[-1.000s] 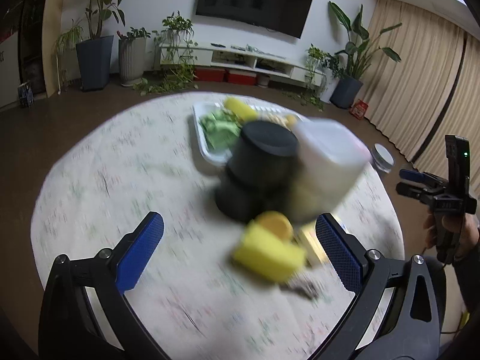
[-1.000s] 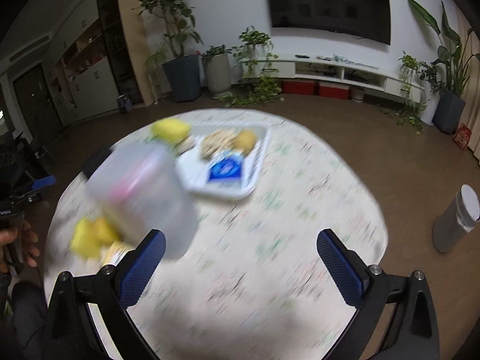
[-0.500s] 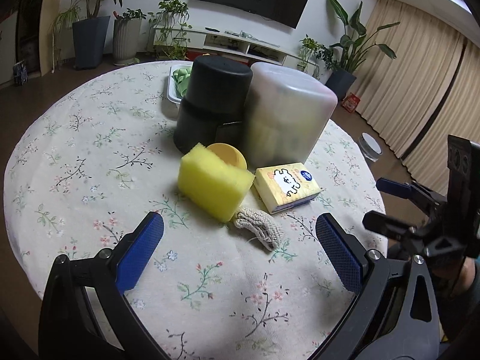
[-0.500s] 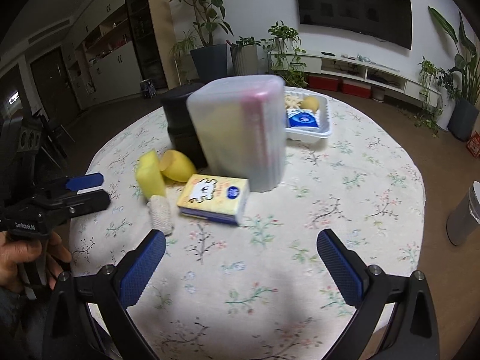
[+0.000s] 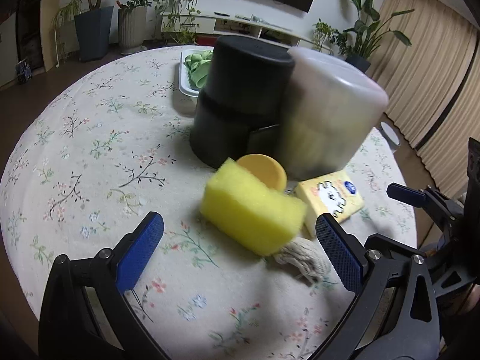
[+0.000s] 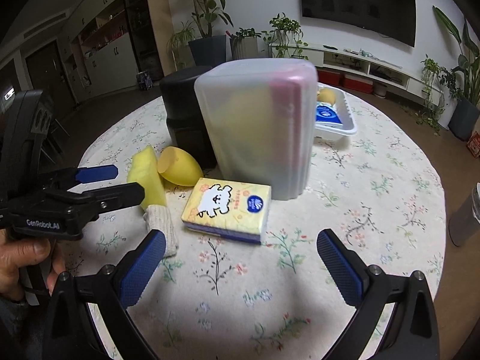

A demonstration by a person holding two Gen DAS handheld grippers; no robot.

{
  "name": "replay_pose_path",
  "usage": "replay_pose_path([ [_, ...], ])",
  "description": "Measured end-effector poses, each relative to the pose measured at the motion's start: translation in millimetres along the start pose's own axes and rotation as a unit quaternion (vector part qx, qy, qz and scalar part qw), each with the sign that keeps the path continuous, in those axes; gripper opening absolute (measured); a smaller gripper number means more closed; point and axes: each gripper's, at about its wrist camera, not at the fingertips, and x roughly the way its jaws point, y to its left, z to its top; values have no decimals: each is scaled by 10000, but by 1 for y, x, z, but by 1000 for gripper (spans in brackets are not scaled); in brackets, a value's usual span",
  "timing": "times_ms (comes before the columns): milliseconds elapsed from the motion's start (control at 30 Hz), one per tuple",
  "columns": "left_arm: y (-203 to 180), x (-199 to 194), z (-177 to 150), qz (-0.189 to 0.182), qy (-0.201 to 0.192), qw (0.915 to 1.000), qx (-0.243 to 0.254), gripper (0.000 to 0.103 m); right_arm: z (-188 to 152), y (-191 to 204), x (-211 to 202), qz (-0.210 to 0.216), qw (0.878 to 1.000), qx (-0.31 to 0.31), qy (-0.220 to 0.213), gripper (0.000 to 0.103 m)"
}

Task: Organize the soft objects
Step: 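Reach the left tool to the other yellow sponge while the right tool reaches the puppy tissue pack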

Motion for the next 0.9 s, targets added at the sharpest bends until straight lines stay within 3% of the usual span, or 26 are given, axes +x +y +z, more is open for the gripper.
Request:
replay_pose_path([
  [233, 7, 24, 1, -86, 402, 9991, -66, 103, 5, 2, 16, 18, 10000, -15, 93, 103],
  [533, 0, 29, 5, 58, 355, 9992, 172, 100, 6, 2, 35, -22, 9995, -57, 303, 100],
  [733, -6, 27, 5, -161, 270, 9993, 219, 69, 6, 1, 45, -63, 9990, 21, 436, 95],
  [900, -10, 26, 3, -145, 251, 9991, 302, 63, 4, 1, 49, -115, 9988, 30, 481, 87],
])
